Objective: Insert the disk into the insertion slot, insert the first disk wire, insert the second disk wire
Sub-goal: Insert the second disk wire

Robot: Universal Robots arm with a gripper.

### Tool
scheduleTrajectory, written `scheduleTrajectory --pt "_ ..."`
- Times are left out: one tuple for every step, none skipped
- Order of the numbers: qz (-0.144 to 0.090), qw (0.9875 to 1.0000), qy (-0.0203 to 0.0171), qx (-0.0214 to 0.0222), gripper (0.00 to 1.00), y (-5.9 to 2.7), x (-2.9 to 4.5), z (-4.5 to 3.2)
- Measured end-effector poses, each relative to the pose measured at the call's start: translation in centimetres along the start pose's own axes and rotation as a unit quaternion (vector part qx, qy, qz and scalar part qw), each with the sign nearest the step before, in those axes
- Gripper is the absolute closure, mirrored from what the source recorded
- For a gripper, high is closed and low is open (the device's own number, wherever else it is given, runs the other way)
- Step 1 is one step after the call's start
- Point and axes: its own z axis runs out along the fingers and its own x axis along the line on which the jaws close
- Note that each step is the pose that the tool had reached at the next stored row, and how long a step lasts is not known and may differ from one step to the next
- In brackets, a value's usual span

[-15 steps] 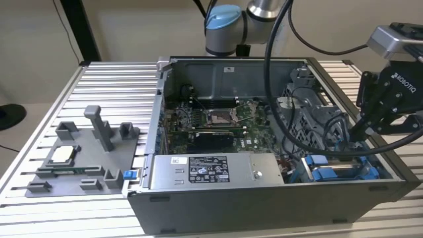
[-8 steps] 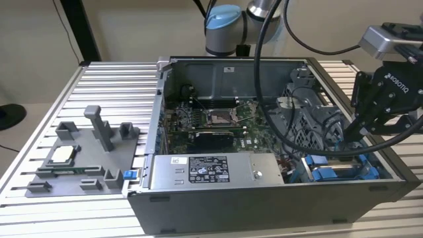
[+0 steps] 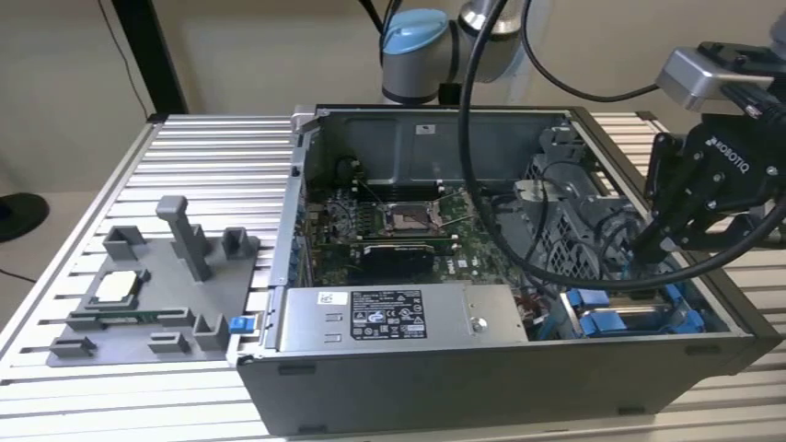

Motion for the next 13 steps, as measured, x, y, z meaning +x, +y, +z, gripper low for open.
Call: scheduleTrajectory --pt "0.000 1.0000 0.0000 0.0000 1.00 0.06 0.01 0.01" --pt "0.000 1.0000 0.0000 0.0001 1.00 0.11 0.01 0.02" --pt "0.000 1.0000 0.0000 0.0001 1.00 0.17 0.01 0.02" --pt "0.000 1.0000 0.0000 0.0001 1.00 0.22 0.01 0.02" --pt "0.000 1.0000 0.0000 0.0001 1.00 0.27 0.01 0.03" --pt "0.000 1.0000 0.0000 0.0002 1.00 0.32 0.02 0.04" --pt "0.000 1.0000 0.0000 0.0002 1.00 0.37 0.02 0.05" --pt "0.000 1.0000 0.0000 0.0002 1.00 0.41 0.02 0.05" --pt "0.000 1.0000 0.0000 0.0002 1.00 0.46 0.02 0.06" --pt "0.000 1.0000 0.0000 0.0003 1.00 0.51 0.03 0.07" --pt "0.000 1.0000 0.0000 0.0003 1.00 0.55 0.03 0.07" --pt "0.000 1.0000 0.0000 0.0003 1.00 0.59 0.03 0.07" --pt "0.000 1.0000 0.0000 0.0003 1.00 0.63 0.03 0.08"
